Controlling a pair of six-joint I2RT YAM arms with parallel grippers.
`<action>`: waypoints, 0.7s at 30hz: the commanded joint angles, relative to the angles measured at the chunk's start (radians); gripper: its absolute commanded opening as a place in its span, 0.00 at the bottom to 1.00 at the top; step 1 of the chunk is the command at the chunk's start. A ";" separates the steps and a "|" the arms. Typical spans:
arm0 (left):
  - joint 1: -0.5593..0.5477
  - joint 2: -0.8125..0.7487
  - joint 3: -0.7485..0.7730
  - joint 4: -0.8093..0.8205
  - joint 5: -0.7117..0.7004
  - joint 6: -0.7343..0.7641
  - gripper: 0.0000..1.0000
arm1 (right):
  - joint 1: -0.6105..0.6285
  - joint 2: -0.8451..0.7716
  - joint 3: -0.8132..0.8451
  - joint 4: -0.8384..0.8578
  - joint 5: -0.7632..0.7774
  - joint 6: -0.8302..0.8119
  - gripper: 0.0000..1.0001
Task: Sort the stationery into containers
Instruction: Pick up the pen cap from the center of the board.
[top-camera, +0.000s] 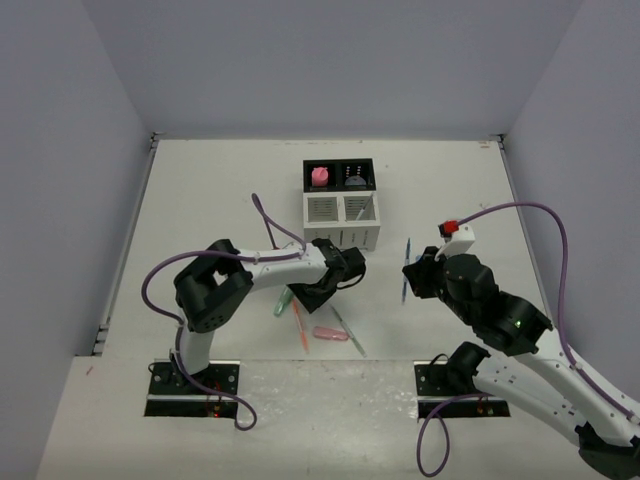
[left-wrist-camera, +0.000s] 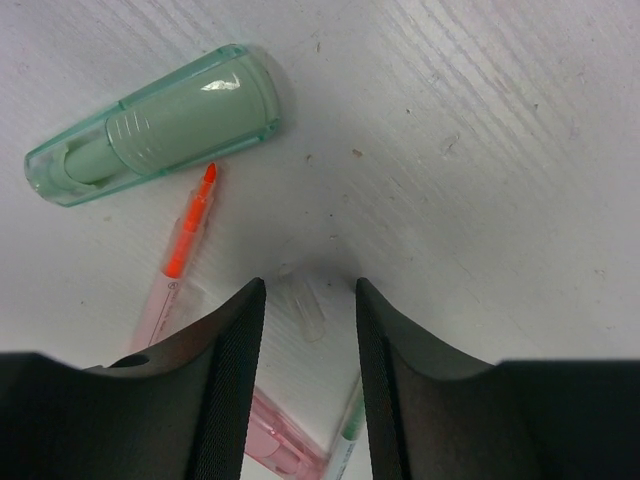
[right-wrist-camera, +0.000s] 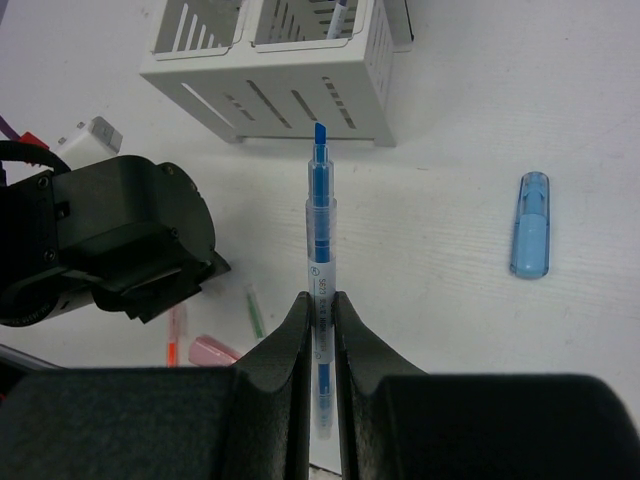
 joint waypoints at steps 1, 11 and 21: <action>0.006 -0.024 -0.028 0.030 0.033 0.013 0.40 | -0.002 0.003 -0.001 0.030 0.000 -0.008 0.00; 0.012 -0.044 -0.079 0.062 0.051 0.021 0.00 | -0.002 0.006 0.000 0.026 0.005 -0.006 0.00; 0.001 -0.364 -0.123 0.218 -0.207 0.318 0.00 | -0.002 -0.071 -0.026 0.108 -0.198 -0.044 0.00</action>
